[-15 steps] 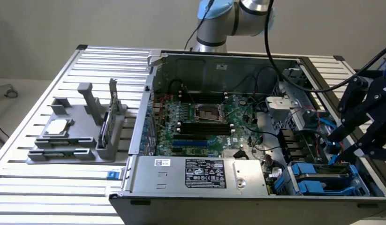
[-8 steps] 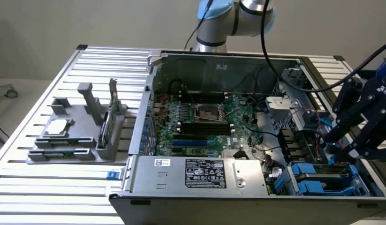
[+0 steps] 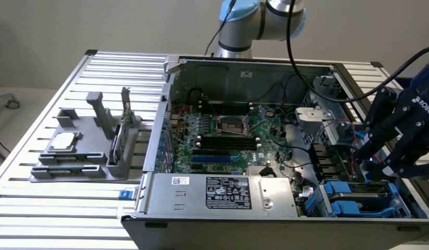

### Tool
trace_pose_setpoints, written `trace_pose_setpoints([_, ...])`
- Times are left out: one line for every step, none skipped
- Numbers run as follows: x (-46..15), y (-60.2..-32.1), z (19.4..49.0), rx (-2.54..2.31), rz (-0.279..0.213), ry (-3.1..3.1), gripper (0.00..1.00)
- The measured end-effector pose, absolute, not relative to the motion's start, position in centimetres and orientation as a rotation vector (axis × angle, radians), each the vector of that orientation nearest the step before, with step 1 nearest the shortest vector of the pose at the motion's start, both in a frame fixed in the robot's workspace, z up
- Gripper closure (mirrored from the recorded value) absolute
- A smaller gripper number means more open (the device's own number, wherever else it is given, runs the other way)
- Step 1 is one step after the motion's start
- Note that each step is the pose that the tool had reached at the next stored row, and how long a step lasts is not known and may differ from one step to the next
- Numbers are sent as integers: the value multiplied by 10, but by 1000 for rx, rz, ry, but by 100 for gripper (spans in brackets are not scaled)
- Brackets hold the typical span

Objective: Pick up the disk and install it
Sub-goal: 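Insert the second disk wire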

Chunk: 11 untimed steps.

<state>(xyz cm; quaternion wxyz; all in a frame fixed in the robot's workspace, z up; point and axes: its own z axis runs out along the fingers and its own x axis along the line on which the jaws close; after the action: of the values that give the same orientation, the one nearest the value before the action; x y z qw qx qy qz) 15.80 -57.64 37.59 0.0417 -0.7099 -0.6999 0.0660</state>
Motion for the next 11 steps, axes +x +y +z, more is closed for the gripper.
trace_pose_setpoints([158,-576,376,-2173,203,-2143,58])
trace_pose_setpoints([158,-575,375,-2173,203,-2143,58])
trace_pose_setpoints([158,-574,375,-2173,204,-2143,58])
trace_pose_setpoints([158,-573,374,-2174,204,-2144,58])
trace_pose_setpoints([158,-572,374,-2174,205,-2144,58])
trace_pose_setpoints([158,-571,374,-2174,206,-2144,58])
trace_pose_setpoints([158,-571,373,-2175,208,-2145,58])
trace_pose_setpoints([158,-570,373,-2176,210,-2146,58])
trace_pose_setpoints([158,-569,373,-2177,212,-2146,58])
trace_pose_setpoints([158,-568,372,-2179,215,-2147,58])
trace_pose_setpoints([158,-568,372,-2180,218,-2148,58])
